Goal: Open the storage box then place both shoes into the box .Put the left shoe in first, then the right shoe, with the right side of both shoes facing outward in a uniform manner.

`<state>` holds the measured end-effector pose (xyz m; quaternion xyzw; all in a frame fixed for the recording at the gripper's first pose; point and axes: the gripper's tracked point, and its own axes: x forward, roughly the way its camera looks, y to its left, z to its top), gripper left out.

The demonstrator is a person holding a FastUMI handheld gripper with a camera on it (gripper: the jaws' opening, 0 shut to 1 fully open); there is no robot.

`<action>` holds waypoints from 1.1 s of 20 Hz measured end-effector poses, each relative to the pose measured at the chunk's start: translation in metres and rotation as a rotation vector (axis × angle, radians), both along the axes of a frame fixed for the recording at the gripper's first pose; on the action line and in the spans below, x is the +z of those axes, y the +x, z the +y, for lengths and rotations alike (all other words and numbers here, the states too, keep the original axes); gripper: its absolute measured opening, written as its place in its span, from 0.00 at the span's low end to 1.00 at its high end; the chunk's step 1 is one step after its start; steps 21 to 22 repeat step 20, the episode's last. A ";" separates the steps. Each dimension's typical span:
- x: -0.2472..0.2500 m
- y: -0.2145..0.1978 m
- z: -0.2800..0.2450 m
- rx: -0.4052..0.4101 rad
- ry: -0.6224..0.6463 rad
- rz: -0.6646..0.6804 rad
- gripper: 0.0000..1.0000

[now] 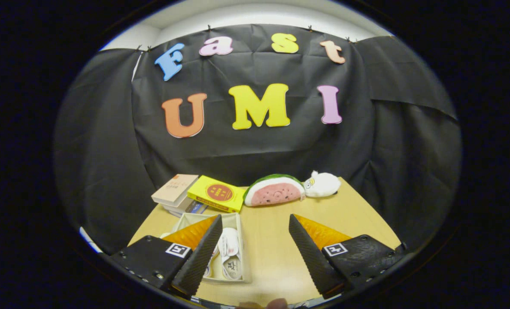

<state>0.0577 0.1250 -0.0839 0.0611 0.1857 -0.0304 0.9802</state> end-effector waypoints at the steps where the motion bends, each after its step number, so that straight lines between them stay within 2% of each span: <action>1: 0.010 -0.005 -0.007 -0.006 0.004 -0.021 0.96; 5: 0.041 -0.027 -0.030 -0.017 -0.011 -0.113 0.96; 14: 0.048 -0.064 -0.039 -0.024 -0.019 -0.171 0.96; 22: 0.051 -0.067 -0.043 -0.026 -0.033 -0.193 0.96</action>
